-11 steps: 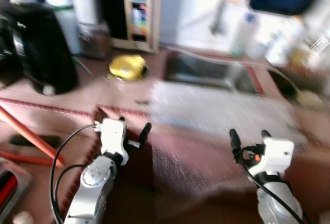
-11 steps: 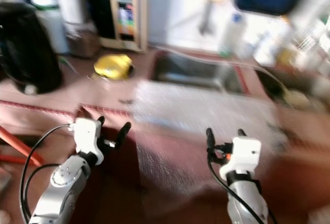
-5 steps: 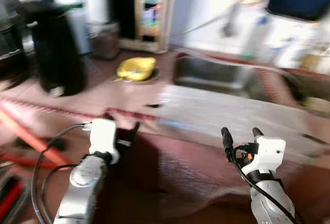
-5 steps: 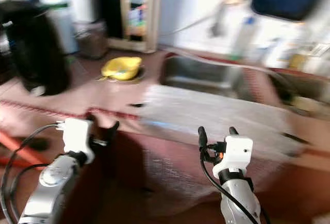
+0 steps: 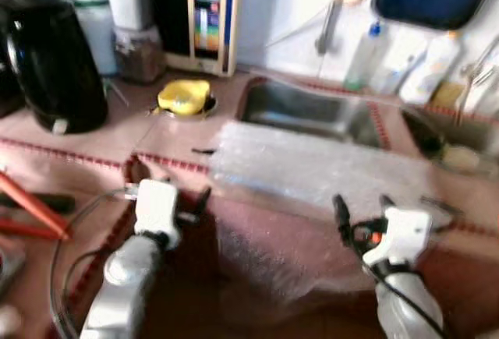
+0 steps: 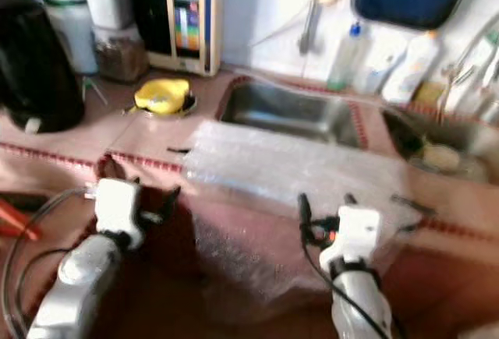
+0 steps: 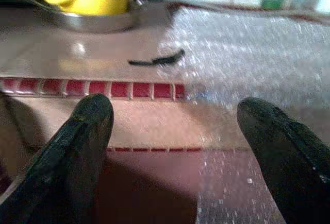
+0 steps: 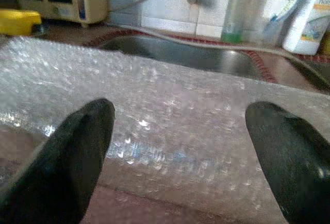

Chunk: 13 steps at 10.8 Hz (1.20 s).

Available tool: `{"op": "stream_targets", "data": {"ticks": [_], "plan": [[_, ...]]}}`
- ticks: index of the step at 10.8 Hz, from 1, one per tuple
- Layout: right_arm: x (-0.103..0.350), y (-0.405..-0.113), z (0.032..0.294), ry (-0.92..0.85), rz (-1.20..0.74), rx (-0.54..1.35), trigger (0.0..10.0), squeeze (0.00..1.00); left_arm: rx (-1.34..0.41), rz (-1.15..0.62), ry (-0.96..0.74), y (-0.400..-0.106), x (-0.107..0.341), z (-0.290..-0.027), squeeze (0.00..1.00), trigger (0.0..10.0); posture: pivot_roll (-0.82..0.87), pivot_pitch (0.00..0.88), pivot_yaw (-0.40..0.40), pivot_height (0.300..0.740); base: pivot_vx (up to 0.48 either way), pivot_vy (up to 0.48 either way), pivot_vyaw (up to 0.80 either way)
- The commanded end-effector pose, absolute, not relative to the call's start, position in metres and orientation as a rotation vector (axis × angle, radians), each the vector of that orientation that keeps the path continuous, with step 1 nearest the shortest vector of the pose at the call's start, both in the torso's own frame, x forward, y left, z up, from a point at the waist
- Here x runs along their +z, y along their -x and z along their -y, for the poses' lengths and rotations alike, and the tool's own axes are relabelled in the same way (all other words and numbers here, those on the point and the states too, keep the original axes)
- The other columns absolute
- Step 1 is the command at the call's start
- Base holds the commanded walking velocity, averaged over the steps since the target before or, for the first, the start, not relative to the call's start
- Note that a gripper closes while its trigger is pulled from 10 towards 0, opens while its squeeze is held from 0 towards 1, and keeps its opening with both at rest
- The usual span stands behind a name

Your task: Kitchen organization

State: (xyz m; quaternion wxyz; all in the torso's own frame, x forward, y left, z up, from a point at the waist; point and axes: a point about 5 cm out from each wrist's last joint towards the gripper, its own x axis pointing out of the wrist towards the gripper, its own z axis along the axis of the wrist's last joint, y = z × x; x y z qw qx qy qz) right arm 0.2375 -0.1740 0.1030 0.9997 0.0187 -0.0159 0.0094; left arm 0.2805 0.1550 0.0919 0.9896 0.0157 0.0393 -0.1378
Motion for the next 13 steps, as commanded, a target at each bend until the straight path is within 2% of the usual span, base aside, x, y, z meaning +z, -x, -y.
{"op": "stream_targets", "data": {"ticks": [1,2,13], "plan": [[0.103,-0.236,0.184,-0.018,0.031,-0.008,10.0,0.00,-0.310,-0.076,-0.017,-0.280,0.092,-0.142,0.00,10.0,0.08,0.000,-0.084,0.740,0.000,-0.480,0.00],[0.104,-0.236,0.184,-0.017,0.033,-0.007,10.0,0.00,-0.307,-0.076,-0.015,-0.281,0.092,-0.143,0.00,10.0,0.08,0.000,-0.085,0.740,0.000,-0.480,0.00],[0.113,-0.239,0.181,0.007,0.080,0.014,10.0,0.00,-0.303,0.030,0.021,-0.288,0.114,-0.144,0.00,10.0,0.09,0.000,-0.081,0.740,0.000,0.000,0.00]]}}
